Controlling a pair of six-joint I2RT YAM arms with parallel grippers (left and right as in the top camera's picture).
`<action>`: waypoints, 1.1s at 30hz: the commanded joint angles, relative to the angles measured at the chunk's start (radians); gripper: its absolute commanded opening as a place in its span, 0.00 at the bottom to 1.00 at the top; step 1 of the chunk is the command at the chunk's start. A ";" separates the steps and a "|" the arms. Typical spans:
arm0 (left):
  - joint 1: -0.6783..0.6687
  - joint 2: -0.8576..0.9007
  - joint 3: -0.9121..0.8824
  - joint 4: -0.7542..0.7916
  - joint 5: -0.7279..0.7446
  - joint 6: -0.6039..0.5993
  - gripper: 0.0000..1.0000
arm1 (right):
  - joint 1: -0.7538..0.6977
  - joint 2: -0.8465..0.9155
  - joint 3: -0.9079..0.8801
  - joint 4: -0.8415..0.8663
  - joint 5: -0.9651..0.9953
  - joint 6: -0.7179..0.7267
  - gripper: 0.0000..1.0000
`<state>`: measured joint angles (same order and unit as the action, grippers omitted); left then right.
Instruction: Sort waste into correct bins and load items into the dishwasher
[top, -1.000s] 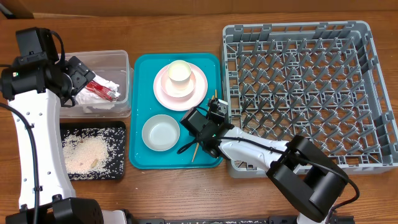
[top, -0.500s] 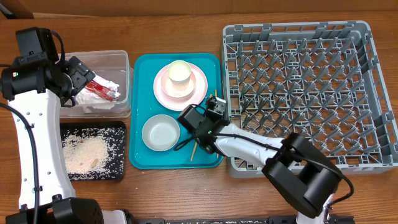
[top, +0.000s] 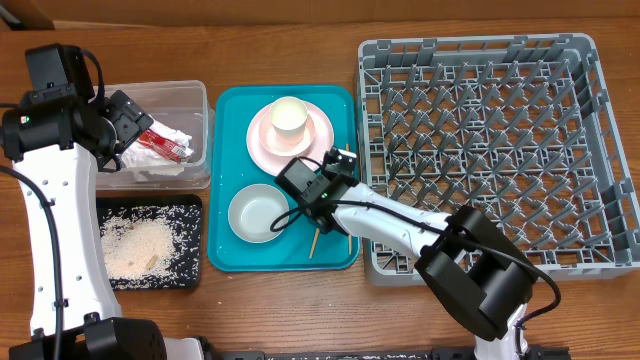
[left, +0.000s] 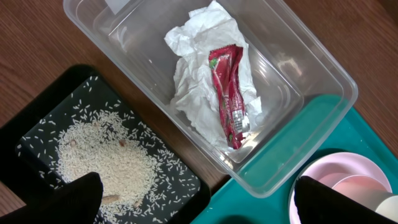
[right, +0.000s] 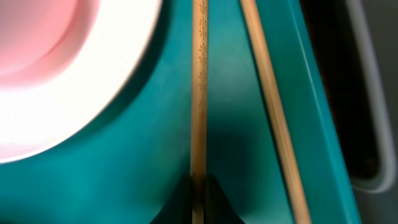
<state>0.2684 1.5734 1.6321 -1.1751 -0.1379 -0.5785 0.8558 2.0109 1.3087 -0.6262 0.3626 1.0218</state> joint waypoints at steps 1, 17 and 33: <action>0.000 0.003 0.019 0.001 0.008 -0.020 1.00 | -0.006 0.007 0.107 -0.058 0.003 -0.105 0.04; 0.000 0.003 0.019 0.001 0.008 -0.020 1.00 | -0.084 -0.138 0.200 -0.217 0.003 -0.298 0.04; 0.000 0.003 0.019 0.001 0.008 -0.020 1.00 | -0.294 -0.266 0.186 -0.275 -0.013 -0.632 0.04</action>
<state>0.2684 1.5734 1.6321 -1.1751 -0.1379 -0.5785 0.5858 1.7596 1.4849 -0.9035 0.3550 0.4854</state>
